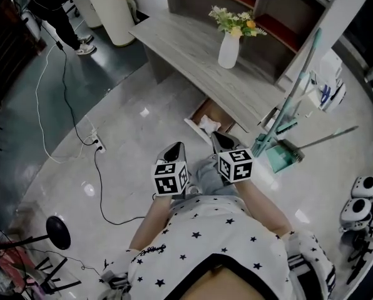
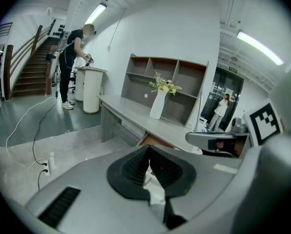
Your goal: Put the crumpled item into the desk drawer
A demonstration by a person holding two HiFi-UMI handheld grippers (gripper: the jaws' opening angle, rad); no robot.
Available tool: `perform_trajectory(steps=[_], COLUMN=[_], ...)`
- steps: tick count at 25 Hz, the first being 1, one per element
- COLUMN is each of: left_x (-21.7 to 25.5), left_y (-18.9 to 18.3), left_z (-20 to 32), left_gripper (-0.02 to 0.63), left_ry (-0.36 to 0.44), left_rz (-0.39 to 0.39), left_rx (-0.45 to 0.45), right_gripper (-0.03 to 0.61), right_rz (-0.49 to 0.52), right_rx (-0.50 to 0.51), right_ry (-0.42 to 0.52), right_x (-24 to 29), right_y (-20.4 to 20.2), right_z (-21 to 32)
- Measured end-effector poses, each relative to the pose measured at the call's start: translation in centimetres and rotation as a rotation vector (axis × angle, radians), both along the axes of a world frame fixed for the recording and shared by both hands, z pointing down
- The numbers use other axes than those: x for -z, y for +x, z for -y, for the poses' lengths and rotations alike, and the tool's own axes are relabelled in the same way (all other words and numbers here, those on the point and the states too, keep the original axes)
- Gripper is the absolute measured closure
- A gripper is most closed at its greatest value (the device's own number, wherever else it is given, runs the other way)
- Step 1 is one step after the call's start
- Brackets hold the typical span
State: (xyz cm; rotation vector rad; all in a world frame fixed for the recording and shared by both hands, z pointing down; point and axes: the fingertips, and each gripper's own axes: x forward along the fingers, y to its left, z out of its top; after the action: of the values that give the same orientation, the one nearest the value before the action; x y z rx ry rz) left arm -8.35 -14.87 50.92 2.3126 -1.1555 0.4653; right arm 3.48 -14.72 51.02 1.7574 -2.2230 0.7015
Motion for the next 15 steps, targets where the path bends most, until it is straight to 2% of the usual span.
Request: perform_trajectory(steps=[8,15], left_x=[1.3,1.7], left_y=[-1.0,-1.4], left_z=[-1.0,-1.3], left_gripper=[0.601,0.601], left_ry=[0.031,0.042], left_rz=[-0.010,-0.015], left_rx=[0.012,0.022], right_gripper=[0.584,0.586], right_rz=[0.014,-0.005], right_rx=[0.023,0.024], right_ry=[0.037,0.018], right_x=[1.7,1.7], right_y=[-0.7,-0.8], right_z=[-1.4,-1.9])
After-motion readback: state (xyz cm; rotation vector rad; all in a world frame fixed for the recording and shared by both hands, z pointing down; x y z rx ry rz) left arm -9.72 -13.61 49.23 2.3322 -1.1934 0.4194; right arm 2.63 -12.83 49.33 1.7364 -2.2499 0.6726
